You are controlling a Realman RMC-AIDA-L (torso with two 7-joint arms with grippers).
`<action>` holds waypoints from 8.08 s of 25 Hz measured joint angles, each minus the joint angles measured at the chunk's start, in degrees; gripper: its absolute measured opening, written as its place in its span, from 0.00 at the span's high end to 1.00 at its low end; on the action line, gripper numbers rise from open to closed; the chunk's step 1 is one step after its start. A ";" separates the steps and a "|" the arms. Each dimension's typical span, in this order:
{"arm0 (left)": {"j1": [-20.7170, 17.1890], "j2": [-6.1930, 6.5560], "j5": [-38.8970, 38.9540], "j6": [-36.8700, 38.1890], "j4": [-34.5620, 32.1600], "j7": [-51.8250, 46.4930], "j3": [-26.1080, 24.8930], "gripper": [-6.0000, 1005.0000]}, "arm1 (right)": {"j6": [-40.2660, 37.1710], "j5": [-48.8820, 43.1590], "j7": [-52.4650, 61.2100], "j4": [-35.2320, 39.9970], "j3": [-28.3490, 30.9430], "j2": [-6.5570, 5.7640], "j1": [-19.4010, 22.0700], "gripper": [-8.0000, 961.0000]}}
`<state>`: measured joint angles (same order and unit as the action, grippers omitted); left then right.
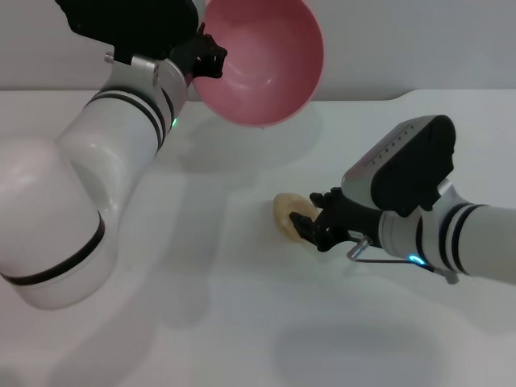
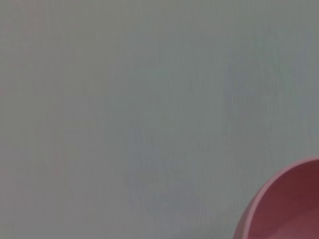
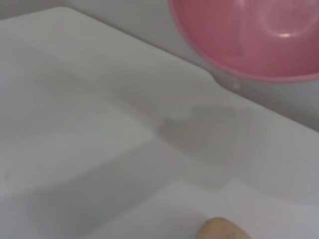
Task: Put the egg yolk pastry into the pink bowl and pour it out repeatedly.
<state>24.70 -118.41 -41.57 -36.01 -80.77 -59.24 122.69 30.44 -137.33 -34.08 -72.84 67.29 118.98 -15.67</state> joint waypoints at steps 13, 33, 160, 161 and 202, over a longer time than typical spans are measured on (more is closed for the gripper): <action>-0.11 -0.07 -0.43 0.24 -0.03 -0.10 0.84 1.00 | -0.46 0.32 -0.08 3.68 -0.67 -0.04 -2.45 0.61; -0.35 0.06 -0.88 0.24 -0.08 -0.09 1.32 0.99 | -3.28 -0.50 0.06 1.63 -0.84 -0.13 0.39 0.99; 1.35 -0.64 -73.63 -17.48 17.94 -23.19 27.28 0.99 | -74.61 -28.01 -19.10 -16.94 -21.65 -0.33 36.86 0.99; 1.59 -0.67 -73.64 -17.48 17.98 -23.19 27.03 1.00 | -74.61 -27.93 -19.55 -16.91 -21.83 -0.35 36.76 0.99; 4.39 0.52 18.50 9.78 7.60 11.36 -7.38 0.99 | 15.61 -16.98 4.71 -43.49 6.37 -0.24 16.65 0.99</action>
<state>29.09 -117.88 -23.07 -26.23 -73.17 -47.87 115.30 46.04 -154.31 -29.37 -116.33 73.66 118.74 0.98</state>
